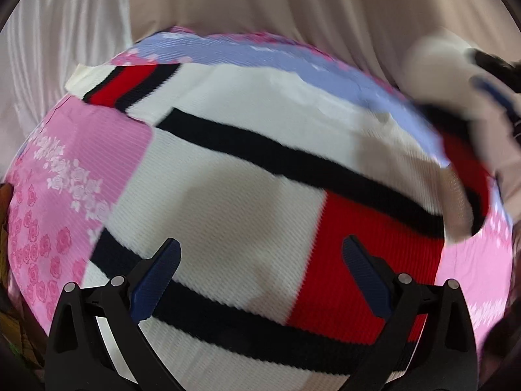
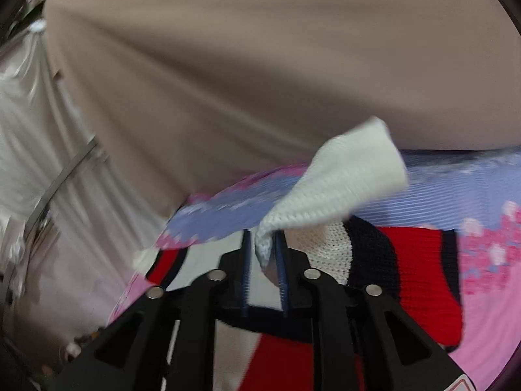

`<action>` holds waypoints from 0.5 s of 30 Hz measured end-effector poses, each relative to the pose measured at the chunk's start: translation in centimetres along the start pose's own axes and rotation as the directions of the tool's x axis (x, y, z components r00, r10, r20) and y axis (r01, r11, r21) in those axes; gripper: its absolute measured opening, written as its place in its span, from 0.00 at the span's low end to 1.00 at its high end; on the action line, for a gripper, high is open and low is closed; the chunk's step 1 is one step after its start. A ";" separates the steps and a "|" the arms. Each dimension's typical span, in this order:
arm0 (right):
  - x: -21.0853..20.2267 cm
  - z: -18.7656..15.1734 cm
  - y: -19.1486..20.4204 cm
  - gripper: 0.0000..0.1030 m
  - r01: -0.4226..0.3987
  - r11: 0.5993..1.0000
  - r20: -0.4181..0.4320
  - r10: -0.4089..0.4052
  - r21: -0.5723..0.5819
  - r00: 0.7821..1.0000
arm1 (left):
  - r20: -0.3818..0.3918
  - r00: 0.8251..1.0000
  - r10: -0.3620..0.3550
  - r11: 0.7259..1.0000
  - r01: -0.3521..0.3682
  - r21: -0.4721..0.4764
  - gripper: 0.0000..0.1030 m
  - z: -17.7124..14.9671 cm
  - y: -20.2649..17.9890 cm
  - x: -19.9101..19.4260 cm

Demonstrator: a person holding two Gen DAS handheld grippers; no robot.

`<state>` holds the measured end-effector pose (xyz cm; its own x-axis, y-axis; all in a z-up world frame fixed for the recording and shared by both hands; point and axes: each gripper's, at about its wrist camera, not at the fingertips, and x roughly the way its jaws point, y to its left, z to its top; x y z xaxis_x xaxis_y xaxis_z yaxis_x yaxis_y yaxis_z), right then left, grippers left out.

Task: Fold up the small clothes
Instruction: 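Grasp the striped sleeve cuff with the right gripper while the left gripper grasps the other sleeve, then fold the held sleeves inward across the sweater body with both grippers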

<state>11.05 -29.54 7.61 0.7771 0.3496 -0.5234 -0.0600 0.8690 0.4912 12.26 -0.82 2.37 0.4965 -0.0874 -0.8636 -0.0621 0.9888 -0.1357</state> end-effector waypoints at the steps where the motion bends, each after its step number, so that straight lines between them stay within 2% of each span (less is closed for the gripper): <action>1: 1.5 -0.8 1.6 0.38 0.011 0.999 -0.020 -0.012 -0.043 1.000 | -0.001 1.000 -0.015 1.000 0.015 -0.009 0.95 0.6 0.6 0.2; 3: 3.6 -2.9 3.4 0.39 0.083 0.992 -0.055 -0.089 -0.094 0.995 | -0.007 0.999 -0.032 0.999 0.032 -0.025 0.95 1.7 1.6 0.9; 4: 3.5 -3.8 3.0 0.40 0.087 0.993 -0.068 -0.093 -0.082 0.993 | -0.009 0.999 -0.050 0.998 0.050 -0.031 0.95 2.2 1.9 1.3; 5: 3.2 -4.8 2.2 0.46 0.097 0.994 -0.079 -0.101 -0.054 0.992 | -0.015 0.997 -0.074 0.996 0.073 -0.042 0.95 3.0 2.2 1.9; 7: 1.4 -6.9 -0.7 0.50 0.173 0.985 -0.108 -0.170 0.023 0.980 | -0.028 0.992 -0.121 0.990 0.119 -0.082 0.95 4.7 2.7 3.8; 8: 0.4 -7.8 -2.7 0.51 0.225 0.973 -0.127 -0.217 0.051 0.968 | -0.032 0.991 -0.133 0.986 0.129 -0.101 0.95 5.5 2.9 4.7; 10: -1.3 -9.9 -6.4 0.52 0.368 0.925 -0.187 -0.347 0.093 0.919 | -0.040 0.989 -0.144 0.980 0.137 -0.142 0.95 7.0 2.8 6.7; 11: -1.7 -10.7 -7.8 0.53 0.404 0.909 -0.210 -0.376 0.108 0.903 | -0.046 0.987 -0.152 0.976 0.143 -0.166 0.95 8.1 2.7 8.0; 12: -2.2 -11.1 -9.3 0.53 0.428 0.893 -0.234 -0.391 0.137 0.890 | -0.050 0.986 -0.160 0.971 0.148 -0.187 0.95 8.9 2.6 9.1; 15: -1.6 -11.3 -10.6 0.56 0.447 0.887 -0.256 -0.408 0.116 0.876 | -0.073 0.982 -0.176 0.957 0.153 -0.247 0.94 10.8 1.8 12.6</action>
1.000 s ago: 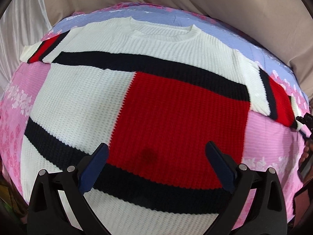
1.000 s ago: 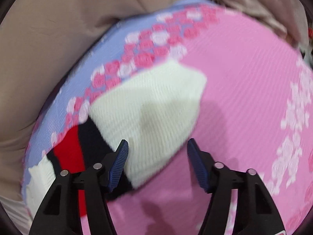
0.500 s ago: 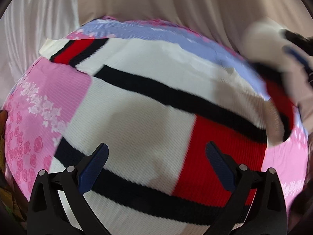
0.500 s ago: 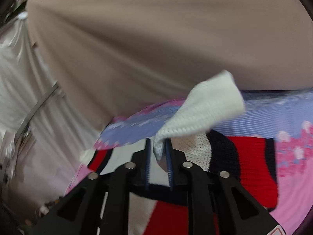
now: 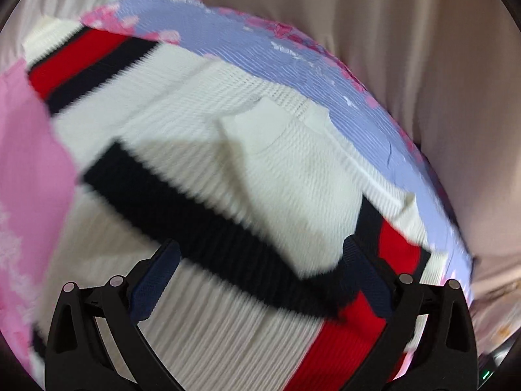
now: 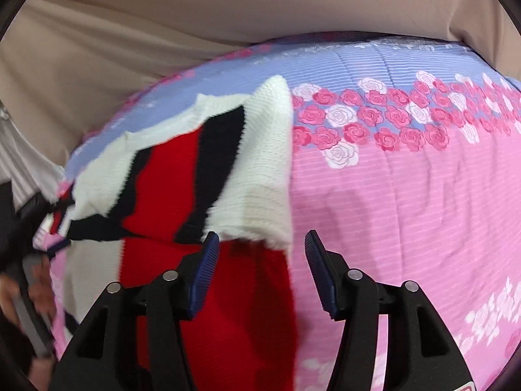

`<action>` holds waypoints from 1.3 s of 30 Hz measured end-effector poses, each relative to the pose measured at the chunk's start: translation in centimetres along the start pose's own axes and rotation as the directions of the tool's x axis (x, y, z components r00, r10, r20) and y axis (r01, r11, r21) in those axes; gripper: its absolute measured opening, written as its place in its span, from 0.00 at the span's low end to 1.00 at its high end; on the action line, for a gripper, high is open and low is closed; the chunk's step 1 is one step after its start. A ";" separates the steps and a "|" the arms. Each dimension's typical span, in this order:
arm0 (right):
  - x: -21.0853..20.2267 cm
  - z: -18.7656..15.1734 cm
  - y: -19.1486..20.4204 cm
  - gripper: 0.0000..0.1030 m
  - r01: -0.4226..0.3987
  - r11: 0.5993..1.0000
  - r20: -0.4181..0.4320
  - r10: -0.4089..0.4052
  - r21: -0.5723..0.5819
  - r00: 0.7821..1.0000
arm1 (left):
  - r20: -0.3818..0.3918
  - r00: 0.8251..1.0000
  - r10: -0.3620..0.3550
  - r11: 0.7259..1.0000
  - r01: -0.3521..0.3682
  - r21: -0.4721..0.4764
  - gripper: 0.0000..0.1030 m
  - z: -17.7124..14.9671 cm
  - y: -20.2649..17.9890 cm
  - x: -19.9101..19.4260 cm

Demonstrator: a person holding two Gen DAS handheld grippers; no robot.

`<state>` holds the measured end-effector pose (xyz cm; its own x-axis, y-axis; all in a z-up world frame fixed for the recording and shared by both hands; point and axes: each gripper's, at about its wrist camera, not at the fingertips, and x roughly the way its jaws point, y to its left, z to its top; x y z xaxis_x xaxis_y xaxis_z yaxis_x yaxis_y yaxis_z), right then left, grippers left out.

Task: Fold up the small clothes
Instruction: 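Fold the held sleeves inward across the sweater body with both grippers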

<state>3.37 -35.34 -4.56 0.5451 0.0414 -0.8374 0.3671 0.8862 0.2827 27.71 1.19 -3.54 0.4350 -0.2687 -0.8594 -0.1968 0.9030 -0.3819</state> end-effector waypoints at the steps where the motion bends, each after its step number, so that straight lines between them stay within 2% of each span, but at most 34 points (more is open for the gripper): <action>1: 0.8 0.1 0.1 0.57 -0.008 1.000 -0.008 0.008 -0.004 1.000 | -0.014 1.000 0.012 1.000 -0.012 -0.015 0.92 0.4 -0.1 1.0; 2: 1.9 0.3 0.1 0.59 -0.038 0.999 -0.023 0.038 0.012 0.999 | -0.020 1.000 0.008 1.000 -0.008 -0.026 0.88 0.8 -0.5 2.0; 4: 3.3 0.8 -0.4 0.59 -0.081 0.995 -0.046 0.083 0.057 0.995 | 0.016 0.998 0.067 0.998 -0.067 0.003 0.79 0.9 -1.4 2.4; 5: 4.0 1.1 -0.6 0.56 -0.097 0.992 -0.053 0.102 0.086 0.993 | 0.032 0.996 0.078 0.996 -0.079 0.029 0.56 0.8 -1.9 2.4; 6: 4.5 1.1 -0.8 0.32 -0.105 0.989 -0.053 0.110 0.100 0.992 | 0.029 0.997 0.073 0.996 -0.074 0.050 0.32 0.7 -2.3 2.5; 7: 5.0 1.0 -1.2 0.22 -0.117 0.986 -0.055 0.124 0.115 0.991 | 0.019 0.998 0.059 0.996 -0.060 0.059 0.21 0.8 -2.5 2.6; 9: 4.4 1.5 -2.2 0.20 -0.132 0.981 -0.021 0.136 0.144 0.990 | 0.025 0.999 0.028 0.998 -0.029 0.053 0.08 0.3 -2.8 2.1; 11: 2.3 2.0 -4.6 0.18 -0.115 0.979 0.040 0.110 0.167 0.993 | 0.000 1.000 -0.029 0.997 0.029 0.068 0.07 -0.4 -3.2 2.2; 13: 1.2 2.0 -6.6 0.18 -0.098 0.978 0.059 0.088 0.185 0.994 | -0.032 0.999 -0.033 0.996 0.035 0.084 0.07 -1.6 -3.8 3.1; 15: 2.3 1.7 -7.6 0.18 -0.058 0.984 0.019 0.056 0.170 0.998 | 0.024 1.000 0.007 0.992 -0.010 0.128 0.07 -2.7 -4.7 3.1; 17: 3.8 1.2 -7.6 0.18 -0.047 0.985 -0.036 0.054 0.167 0.998 | 0.027 0.999 0.017 0.992 -0.021 0.127 0.07 -2.8 -4.9 3.0; 20: 3.2 1.6 -6.5 0.20 -0.040 0.988 0.000 0.040 0.149 0.999 | 0.020 1.000 0.016 0.993 -0.018 0.118 0.07 -2.7 -4.0 2.8; 22: 4.3 1.7 -6.6 0.21 -0.031 0.985 -0.023 0.036 0.170 0.999 | 0.022 1.000 0.018 0.993 -0.020 0.119 0.07 -2.7 -3.5 2.4; 24: 4.2 2.0 -6.3 0.28 -0.025 0.982 -0.025 0.031 0.189 0.999 | 0.037 0.999 0.014 0.994 -0.018 0.112 0.07 -2.6 -2.7 1.5; 26: 2.3 2.2 -5.8 0.31 -0.005 0.980 0.023 0.000 0.201 1.000 | 0.048 0.999 0.014 0.994 -0.019 0.104 0.06 -2.3 -1.7 1.0; 27: 0.7 2.0 -5.1 0.33 -0.007 0.982 0.082 -0.009 0.189 0.997 | 0.049 0.999 0.022 0.995 -0.027 0.100 0.06 -2.1 -1.3 1.0; 29: -0.7 2.0 -3.9 0.35 -0.028 0.988 0.119 0.010 0.150 0.993 | 0.060 0.997 0.053 0.994 -0.059 0.087 0.00 -1.8 -0.3 0.8; 33: 0.5 1.4 -1.4 0.32 -0.112 0.989 0.057 0.107 0.092 0.993 | 0.041 0.997 0.067 0.997 -0.069 0.035 0.00 -0.8 1.8 1.1; 35: 2.2 1.0 -0.5 0.30 -0.096 0.994 0.018 0.095 0.051 0.995 | 0.032 0.999 0.041 0.999 -0.042 0.024 0.00 -0.7 2.1 0.9; 37: 4.7 0.7 -0.4 0.27 -0.040 0.997 -0.043 0.042 0.059 0.998 | 0.036 0.999 -0.004 1.000 0.004 0.023 0.00 -0.7 1.7 0.2; 38: 4.7 0.6 -0.4 0.27 -0.046 0.997 -0.033 0.048 0.064 0.998 | 0.041 0.999 -0.036 0.999 0.035 0.020 0.07 -0.5 1.3 -0.1; 39: 4.3 0.7 -0.2 0.28 -0.048 0.997 -0.024 0.050 0.057 0.998 | 0.036 0.998 -0.046 0.999 0.046 0.017 0.32 -0.4 0.9 0.1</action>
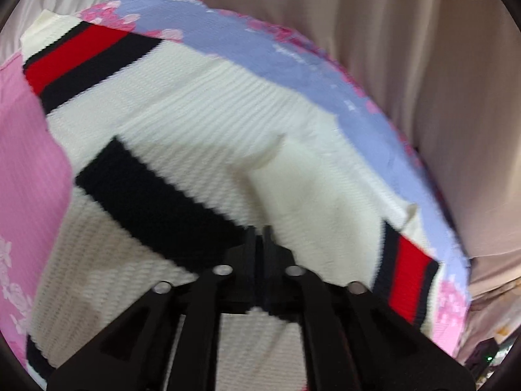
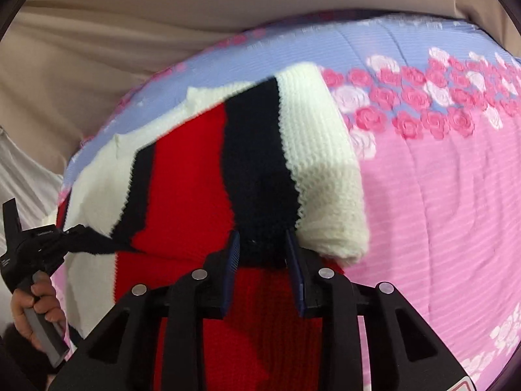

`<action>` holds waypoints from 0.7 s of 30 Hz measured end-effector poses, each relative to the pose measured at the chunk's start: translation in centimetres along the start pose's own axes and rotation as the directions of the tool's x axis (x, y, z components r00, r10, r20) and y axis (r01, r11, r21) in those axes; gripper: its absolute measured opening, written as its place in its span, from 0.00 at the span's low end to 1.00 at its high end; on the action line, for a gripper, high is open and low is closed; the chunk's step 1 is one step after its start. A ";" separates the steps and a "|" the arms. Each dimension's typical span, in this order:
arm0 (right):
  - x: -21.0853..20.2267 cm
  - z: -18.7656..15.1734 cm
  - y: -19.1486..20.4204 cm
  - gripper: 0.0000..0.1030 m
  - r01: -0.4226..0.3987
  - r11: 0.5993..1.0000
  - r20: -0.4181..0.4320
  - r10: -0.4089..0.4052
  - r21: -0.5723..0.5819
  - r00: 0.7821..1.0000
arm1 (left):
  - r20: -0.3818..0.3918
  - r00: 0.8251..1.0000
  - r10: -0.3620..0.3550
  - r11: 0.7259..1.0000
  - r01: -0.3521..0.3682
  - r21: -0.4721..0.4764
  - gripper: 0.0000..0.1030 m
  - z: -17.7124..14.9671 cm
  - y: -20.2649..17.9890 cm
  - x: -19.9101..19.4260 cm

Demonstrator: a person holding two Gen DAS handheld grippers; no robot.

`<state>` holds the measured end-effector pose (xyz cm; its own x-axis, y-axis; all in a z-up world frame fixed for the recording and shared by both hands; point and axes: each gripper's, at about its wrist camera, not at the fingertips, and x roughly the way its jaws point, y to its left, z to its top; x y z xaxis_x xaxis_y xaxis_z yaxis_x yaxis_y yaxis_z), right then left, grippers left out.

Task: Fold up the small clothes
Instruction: 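Fold the held sleeves inward across the sweater body with both grippers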

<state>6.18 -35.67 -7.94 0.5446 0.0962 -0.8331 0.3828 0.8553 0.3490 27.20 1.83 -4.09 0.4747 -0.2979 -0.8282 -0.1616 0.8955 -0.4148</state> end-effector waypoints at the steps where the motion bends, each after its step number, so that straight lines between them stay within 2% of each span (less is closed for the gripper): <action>1: -0.2 0.2 0.5 0.28 0.005 1.000 0.006 -0.005 -0.012 1.000 | -0.010 1.000 0.000 1.000 0.000 -0.007 0.49 0.1 -0.3 0.3; 2: -0.3 0.2 0.7 0.28 0.011 1.000 0.008 -0.010 -0.018 1.000 | -0.023 1.000 0.008 1.000 -0.009 -0.029 0.66 0.3 -0.7 1.0; 4: -0.6 0.2 1.1 0.28 0.017 0.999 0.002 -0.017 -0.029 1.000 | -0.021 1.000 0.010 0.998 -0.012 -0.056 0.64 0.5 -1.2 2.2; 5: -0.8 0.0 1.3 0.28 0.021 0.999 0.000 -0.021 -0.028 1.000 | 0.001 1.000 0.030 0.999 -0.030 -0.044 0.55 0.6 -1.6 2.4; 6: -0.9 -0.3 1.6 0.28 0.021 0.999 -0.001 -0.021 -0.026 1.000 | 0.011 0.999 0.039 0.999 -0.038 -0.025 0.28 0.8 -1.8 2.5; 8: -1.1 -0.6 1.8 0.29 0.016 0.999 -0.011 -0.016 -0.033 1.000 | -0.009 0.999 0.043 0.999 -0.044 -0.019 0.19 1.2 -1.5 3.0; 10: -0.5 -1.2 1.6 0.29 0.054 0.997 -0.035 -0.056 -0.060 0.998 | -0.006 1.000 0.016 0.998 -0.016 -0.062 0.18 1.4 0.2 1.9; 11: -0.4 -1.4 1.7 0.29 0.064 0.996 -0.047 -0.067 -0.055 0.997 | 0.019 1.000 0.008 0.996 -0.006 -0.084 0.18 1.9 1.5 0.7; 13: -1.4 -2.2 1.3 0.30 0.033 0.999 -0.047 -0.035 -0.031 0.998 | 0.080 0.997 -0.011 0.994 0.020 -0.109 0.23 3.0 4.2 -1.7; 15: -2.2 -2.6 2.0 0.40 0.020 0.999 -0.043 -0.021 -0.040 0.999 | 0.145 0.989 0.038 0.988 -0.015 -0.153 0.52 5.1 8.2 -4.0; 16: -2.6 -2.9 2.6 0.42 0.018 0.998 -0.040 -0.020 -0.056 0.999 | 0.172 0.982 0.073 0.982 -0.041 -0.184 0.56 6.2 10.4 -4.8; 17: -2.9 -3.1 3.2 0.43 0.015 0.997 -0.039 -0.018 -0.077 0.999 | 0.202 0.969 0.146 0.965 -0.094 -0.243 0.58 8.0 13.9 -5.8; 19: -3.2 -3.9 4.7 0.43 0.019 0.990 -0.047 -0.026 -0.136 0.999 | 0.225 0.954 0.200 0.937 -0.119 -0.330 0.58 10.4 18.5 -6.6; 21: -3.1 -5.1 6.4 0.43 0.030 0.979 -0.067 -0.045 -0.200 0.997 | 0.215 0.938 0.273 0.873 -0.148 -0.464 0.58 13.2 24.8 -6.9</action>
<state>3.14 -27.89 -5.26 0.4756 0.0919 -0.8749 0.2421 0.9425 0.2306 31.35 30.51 -3.66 0.5869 0.0366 -0.8089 -0.6133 0.6724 -0.4145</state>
